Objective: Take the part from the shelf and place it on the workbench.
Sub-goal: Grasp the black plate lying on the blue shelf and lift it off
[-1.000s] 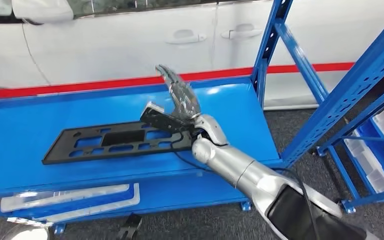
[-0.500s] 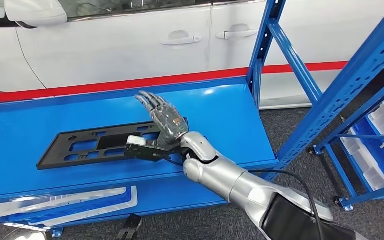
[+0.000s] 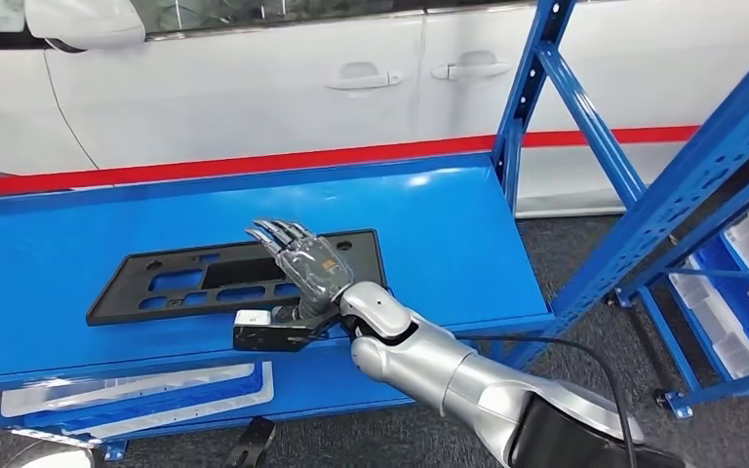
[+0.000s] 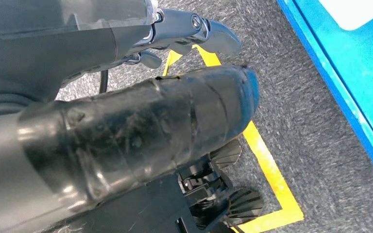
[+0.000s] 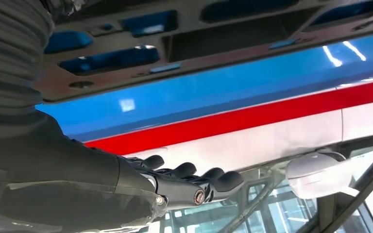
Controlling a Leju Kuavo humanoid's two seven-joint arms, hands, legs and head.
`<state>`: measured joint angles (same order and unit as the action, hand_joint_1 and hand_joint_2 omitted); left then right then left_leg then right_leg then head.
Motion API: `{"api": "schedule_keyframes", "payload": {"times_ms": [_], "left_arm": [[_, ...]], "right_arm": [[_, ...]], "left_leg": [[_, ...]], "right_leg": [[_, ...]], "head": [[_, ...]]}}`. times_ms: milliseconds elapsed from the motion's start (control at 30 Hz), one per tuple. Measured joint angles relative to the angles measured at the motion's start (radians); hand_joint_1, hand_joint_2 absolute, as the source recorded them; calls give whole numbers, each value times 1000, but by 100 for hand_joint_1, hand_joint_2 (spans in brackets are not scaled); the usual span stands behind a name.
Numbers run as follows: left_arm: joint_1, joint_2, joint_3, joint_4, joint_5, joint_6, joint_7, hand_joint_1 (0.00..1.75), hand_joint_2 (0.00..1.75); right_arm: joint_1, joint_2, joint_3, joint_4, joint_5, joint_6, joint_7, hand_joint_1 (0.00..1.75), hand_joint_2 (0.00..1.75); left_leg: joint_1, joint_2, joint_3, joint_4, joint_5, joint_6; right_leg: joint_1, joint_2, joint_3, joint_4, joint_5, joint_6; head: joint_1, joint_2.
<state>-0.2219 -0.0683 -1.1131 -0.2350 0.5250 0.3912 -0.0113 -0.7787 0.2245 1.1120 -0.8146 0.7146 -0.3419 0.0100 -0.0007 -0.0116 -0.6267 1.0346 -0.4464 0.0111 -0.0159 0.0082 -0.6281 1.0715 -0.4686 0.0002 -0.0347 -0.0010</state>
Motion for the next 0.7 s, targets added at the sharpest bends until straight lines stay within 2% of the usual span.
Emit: {"api": "schedule_keyframes", "payload": {"times_ms": [67, 133, 167, 233, 267, 300, 333, 400, 467, 533, 600, 633, 700], "left_arm": [[0, 0, 0, 0, -1, -1, 1, 0, 0], [-1, 0, 0, 0, -2, -1, 2, 0, 0], [-1, 0, 0, 0, -3, -2, 3, 0, 0], [-2, 0, 0, 0, -4, -2, 4, 0, 0], [-2, 0, 0, 0, -5, -2, 4, 0, 0], [-1, 0, 0, 0, -6, -3, 6, 0, 0], [-1, 0, 0, 0, -7, -3, 7, 0, 0], [-3, 0, 0, 0, -10, -4, 8, 0, 0], [-6, 0, 0, 0, -12, -4, 8, 0, 0], [-7, -1, 0, 0, -13, -5, 10, 0, 0], [-6, -1, 0, 0, -14, -6, 11, 0, 0], [-6, -1, 0, 0, -15, -6, 11, 0, 0], [-8, -3, 0, 0, -16, -8, 11, 0, 0]], "right_arm": [[2, 5, 3, 5, 16, 0, 9, 0, 175], [2, 11, 6, 13, 43, -1, 29, 0, 175], [1, 15, 7, 19, 58, -2, 40, 0, 175], [0, 20, 9, 36, 82, -2, 55, 0, 175], [0, 21, 10, 46, 93, -1, 61, 0, 175], [0, 21, 11, 57, 105, -1, 68, 0, 175], [0, 23, 13, 67, 119, 0, 77, 0, 175], [-2, 27, 14, 87, 141, 0, 96, 0, 175], [-6, 31, 14, 105, 152, 3, 110, 0, 175], [-9, 32, 14, 125, 158, 11, 119, 0, 175], [-10, 34, 15, 143, 165, 18, 126, 0, 175], [-12, 35, 15, 151, 170, 21, 129, 0, 175], [-14, 36, 15, 168, 181, 30, 138, 0, 175]], "left_leg": [[1, 1, -2, 0, 0, -8], [3, 3, -14, 30, -22, -19], [5, 5, -32, 72, -47, -25], [9, 6, -85, 191, -102, -35], [10, 6, -108, 237, -116, -37], [11, 6, -116, 253, -112, -38], [12, 6, -106, 230, -90, -37], [12, 6, -48, 107, -27, -31], [6, 5, 1, 8, 2, -22], [1, 3, 10, -14, 1, -13], [5, 4, 14, -25, 8, 0], [7, 5, 18, -32, 12, 7], [7, 6, 22, -39, 15, 17]], "right_leg": [[0, 1, 1, -6, 4, -9], [-5, 1, 4, -12, 8, -18], [-7, 0, 5, -14, 10, -21], [-7, -2, 5, -15, 10, -24], [-7, -3, 5, -15, 10, -24], [-7, -4, 5, -14, 10, -24], [-7, -4, 5, -14, 10, -24], [-7, -3, 7, -15, 10, -23], [-5, -2, 6, -17, 11, -16], [-3, -1, 6, -23, 14, -4], [-2, -3, 6, -24, 11, 7], [-2, -3, -1, -7, -2, 12], [-1, -4, -42, 84, -54, 15]], "head": [[0, 0], [-4, 0], [-7, 0], [-11, 0], [-11, 0], [-11, 0], [-11, 0], [-11, 0], [-11, 0], [-10, 0], [-9, 0], [-7, 0], [-4, 0]]}}
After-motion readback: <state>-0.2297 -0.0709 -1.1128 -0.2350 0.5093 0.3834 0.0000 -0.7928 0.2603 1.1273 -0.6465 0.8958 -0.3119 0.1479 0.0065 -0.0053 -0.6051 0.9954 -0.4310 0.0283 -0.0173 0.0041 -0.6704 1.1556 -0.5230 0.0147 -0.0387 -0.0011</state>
